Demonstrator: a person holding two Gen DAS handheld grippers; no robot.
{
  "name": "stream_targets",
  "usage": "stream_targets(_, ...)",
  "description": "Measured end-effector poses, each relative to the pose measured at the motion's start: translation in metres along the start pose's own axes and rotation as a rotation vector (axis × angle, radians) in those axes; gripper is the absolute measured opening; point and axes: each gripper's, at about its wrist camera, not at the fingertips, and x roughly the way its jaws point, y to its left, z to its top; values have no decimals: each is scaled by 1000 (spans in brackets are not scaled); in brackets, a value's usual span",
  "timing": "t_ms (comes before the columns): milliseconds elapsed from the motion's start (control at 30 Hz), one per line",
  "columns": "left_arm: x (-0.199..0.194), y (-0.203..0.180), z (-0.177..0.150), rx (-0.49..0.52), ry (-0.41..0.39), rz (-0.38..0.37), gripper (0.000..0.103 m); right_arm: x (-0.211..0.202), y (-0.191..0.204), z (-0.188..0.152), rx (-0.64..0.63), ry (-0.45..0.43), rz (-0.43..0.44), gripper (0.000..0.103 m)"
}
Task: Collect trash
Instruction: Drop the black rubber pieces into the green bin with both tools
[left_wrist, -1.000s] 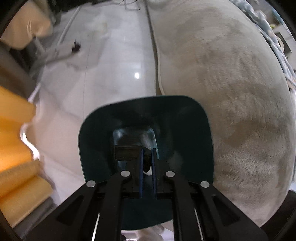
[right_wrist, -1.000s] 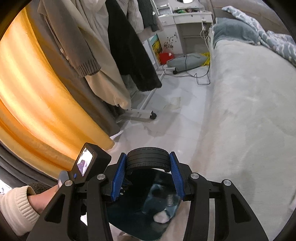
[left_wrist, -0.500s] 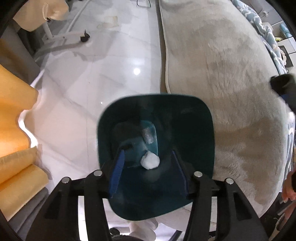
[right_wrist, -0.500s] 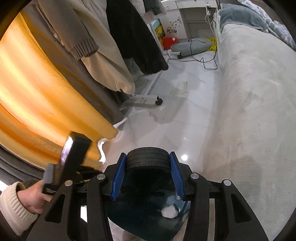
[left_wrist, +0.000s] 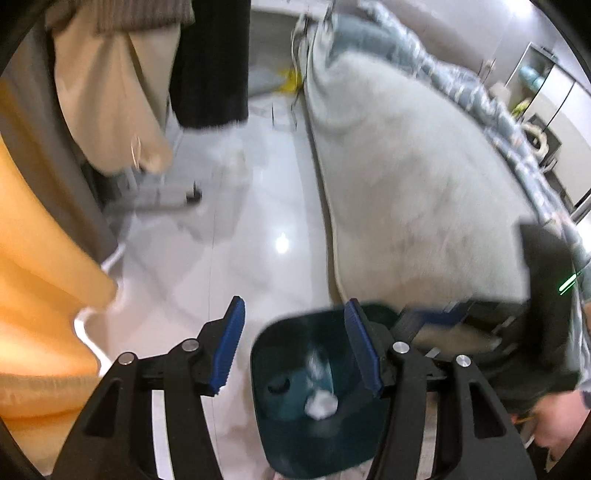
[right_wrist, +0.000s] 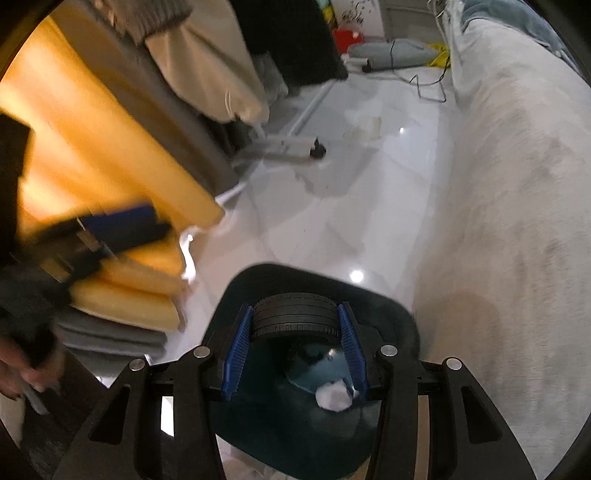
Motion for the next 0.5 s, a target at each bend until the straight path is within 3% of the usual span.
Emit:
stream_targets(233, -31, -10, 15, 32, -190, -38, 57, 24, 11, -10, -47, 92, -28, 48)
stream_targets(500, -51, -31, 24, 67, -327, -81, 56, 33, 21, -22, -142, 163, -92, 51)
